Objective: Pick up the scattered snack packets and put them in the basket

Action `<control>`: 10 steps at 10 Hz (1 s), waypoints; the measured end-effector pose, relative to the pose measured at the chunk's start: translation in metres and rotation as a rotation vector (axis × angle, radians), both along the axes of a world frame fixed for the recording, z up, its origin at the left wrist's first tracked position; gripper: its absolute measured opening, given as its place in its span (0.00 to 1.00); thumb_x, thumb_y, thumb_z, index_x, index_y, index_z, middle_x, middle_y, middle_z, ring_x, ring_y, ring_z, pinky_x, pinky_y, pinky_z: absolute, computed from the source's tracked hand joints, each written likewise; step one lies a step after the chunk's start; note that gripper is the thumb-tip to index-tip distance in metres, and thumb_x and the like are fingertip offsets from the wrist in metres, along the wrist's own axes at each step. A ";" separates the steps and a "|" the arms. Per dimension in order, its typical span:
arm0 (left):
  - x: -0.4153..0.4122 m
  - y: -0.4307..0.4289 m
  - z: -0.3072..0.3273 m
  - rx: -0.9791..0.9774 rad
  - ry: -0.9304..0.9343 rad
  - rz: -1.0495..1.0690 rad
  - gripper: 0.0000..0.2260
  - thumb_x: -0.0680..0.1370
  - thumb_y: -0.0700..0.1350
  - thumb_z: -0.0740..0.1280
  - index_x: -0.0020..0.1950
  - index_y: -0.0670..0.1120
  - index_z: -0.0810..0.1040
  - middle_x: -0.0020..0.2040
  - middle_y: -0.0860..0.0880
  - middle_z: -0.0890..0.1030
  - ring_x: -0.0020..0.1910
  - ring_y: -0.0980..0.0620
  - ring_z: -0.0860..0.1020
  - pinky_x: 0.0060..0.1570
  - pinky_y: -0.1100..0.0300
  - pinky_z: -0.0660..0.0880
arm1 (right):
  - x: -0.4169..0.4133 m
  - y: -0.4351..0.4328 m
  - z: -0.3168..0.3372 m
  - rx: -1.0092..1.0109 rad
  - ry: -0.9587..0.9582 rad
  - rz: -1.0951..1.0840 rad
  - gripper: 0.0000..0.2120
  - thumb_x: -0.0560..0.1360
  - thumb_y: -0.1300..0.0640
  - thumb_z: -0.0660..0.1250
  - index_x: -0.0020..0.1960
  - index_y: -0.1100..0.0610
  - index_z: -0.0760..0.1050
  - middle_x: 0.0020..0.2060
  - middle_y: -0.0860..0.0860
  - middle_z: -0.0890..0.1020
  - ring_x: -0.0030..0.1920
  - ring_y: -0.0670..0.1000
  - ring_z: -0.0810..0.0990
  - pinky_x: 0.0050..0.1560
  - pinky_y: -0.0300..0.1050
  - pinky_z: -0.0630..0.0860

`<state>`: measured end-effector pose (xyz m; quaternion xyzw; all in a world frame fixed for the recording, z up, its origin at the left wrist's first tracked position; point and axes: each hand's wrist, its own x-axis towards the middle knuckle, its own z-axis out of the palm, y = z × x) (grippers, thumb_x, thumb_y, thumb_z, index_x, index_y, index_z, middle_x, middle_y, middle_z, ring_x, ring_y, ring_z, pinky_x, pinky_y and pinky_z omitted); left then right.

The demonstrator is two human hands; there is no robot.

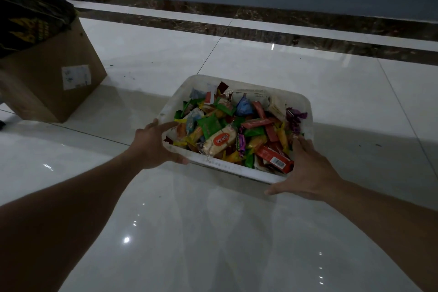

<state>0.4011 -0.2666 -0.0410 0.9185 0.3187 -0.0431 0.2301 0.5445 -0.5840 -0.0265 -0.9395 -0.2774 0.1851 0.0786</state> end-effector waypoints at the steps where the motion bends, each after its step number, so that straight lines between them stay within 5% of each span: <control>1: -0.002 0.001 -0.003 0.018 0.015 -0.013 0.59 0.42 0.78 0.66 0.72 0.65 0.61 0.73 0.43 0.64 0.69 0.39 0.63 0.66 0.43 0.67 | -0.003 -0.002 0.000 0.012 0.004 -0.007 0.72 0.51 0.28 0.75 0.78 0.56 0.38 0.78 0.51 0.45 0.78 0.54 0.46 0.75 0.51 0.54; 4: -0.004 -0.002 -0.003 0.052 0.019 -0.043 0.54 0.49 0.73 0.69 0.74 0.63 0.59 0.75 0.43 0.60 0.71 0.38 0.59 0.67 0.44 0.63 | -0.006 -0.003 0.000 0.028 0.009 -0.011 0.71 0.52 0.28 0.76 0.78 0.55 0.38 0.78 0.51 0.46 0.78 0.54 0.47 0.75 0.52 0.56; 7: -0.008 0.003 -0.010 0.014 0.023 -0.055 0.59 0.45 0.77 0.65 0.75 0.64 0.56 0.77 0.44 0.56 0.72 0.37 0.56 0.69 0.41 0.61 | -0.005 -0.004 -0.004 0.038 0.034 0.009 0.71 0.54 0.30 0.75 0.77 0.57 0.34 0.78 0.51 0.40 0.77 0.53 0.38 0.75 0.51 0.49; 9: -0.031 -0.024 0.003 -0.079 -0.077 0.011 0.52 0.61 0.63 0.76 0.77 0.59 0.51 0.79 0.47 0.47 0.77 0.42 0.47 0.73 0.37 0.52 | -0.015 -0.019 -0.007 0.180 0.116 -0.035 0.71 0.55 0.28 0.73 0.76 0.51 0.28 0.76 0.46 0.32 0.75 0.50 0.31 0.75 0.51 0.44; 10: -0.087 -0.051 -0.010 -0.123 -0.243 0.190 0.43 0.66 0.62 0.73 0.76 0.60 0.56 0.79 0.46 0.53 0.77 0.44 0.53 0.72 0.42 0.56 | -0.036 -0.045 -0.015 0.371 0.013 -0.135 0.58 0.62 0.31 0.72 0.78 0.49 0.41 0.77 0.45 0.46 0.78 0.51 0.43 0.76 0.51 0.53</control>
